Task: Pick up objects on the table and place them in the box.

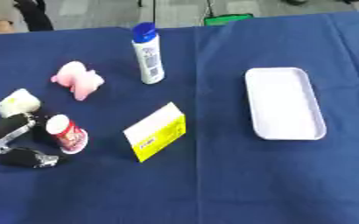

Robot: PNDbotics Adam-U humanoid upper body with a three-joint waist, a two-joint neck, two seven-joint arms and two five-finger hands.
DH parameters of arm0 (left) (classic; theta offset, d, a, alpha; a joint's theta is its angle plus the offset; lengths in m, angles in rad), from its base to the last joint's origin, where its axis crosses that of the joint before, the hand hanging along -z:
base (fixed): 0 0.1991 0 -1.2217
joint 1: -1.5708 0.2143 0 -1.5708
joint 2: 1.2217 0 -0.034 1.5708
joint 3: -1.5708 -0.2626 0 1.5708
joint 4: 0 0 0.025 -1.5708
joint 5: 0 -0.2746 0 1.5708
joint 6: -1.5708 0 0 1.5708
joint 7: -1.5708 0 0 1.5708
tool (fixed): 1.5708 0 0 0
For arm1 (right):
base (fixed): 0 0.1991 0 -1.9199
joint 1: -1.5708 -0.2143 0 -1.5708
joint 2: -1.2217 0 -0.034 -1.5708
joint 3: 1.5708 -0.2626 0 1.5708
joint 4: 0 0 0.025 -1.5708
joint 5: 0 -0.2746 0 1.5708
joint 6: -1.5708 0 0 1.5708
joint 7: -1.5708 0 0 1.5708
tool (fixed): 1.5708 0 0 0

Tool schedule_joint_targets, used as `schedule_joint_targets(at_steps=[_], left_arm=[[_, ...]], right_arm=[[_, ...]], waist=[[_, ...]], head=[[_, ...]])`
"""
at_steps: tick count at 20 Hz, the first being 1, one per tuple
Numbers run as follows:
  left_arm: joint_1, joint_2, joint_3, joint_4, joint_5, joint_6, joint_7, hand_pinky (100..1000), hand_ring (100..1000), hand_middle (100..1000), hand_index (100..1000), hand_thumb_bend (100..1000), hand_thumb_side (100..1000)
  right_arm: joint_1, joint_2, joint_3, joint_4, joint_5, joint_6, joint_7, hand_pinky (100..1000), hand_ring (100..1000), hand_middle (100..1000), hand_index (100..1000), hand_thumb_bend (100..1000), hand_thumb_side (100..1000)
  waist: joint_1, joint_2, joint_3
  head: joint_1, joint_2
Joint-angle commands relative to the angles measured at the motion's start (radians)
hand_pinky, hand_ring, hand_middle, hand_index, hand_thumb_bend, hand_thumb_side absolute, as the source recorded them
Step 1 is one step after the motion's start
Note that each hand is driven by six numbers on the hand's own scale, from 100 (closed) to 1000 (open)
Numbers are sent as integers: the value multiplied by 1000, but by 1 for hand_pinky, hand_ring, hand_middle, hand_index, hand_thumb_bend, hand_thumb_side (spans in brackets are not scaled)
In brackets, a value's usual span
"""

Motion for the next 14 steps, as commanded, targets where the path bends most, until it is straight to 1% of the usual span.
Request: schedule_joint_targets(at_steps=[1, 6, 7, 14], left_arm=[[-15, 14, 4, -25, -31, 0, -9, 772, 841, 824, 761, 864, 599], [-21, 7, 0, -22, -35, -3, -14, 780, 852, 842, 767, 868, 602], [-25, 3, 1, -23, -32, -1, -5, 771, 846, 840, 771, 865, 615], [-41, -19, -8, -9, -16, 17, 70, 744, 822, 821, 780, 838, 625]], right_arm=[[-15, -19, -4, -13, 6, -1, 4, 834, 853, 880, 845, 496, 472], [-15, -18, -4, -12, 7, -1, 4, 834, 853, 879, 845, 496, 472], [-15, -18, -4, -13, 7, -1, 4, 833, 852, 879, 845, 496, 472], [-14, -17, -4, -12, 8, -1, 5, 834, 852, 879, 845, 496, 471]], waist=[[6, -15, -1], [6, -15, -1], [5, -15, -1], [5, -14, -4]], head=[[-2, 3], [-2, 3], [-2, 3], [-4, 2]])
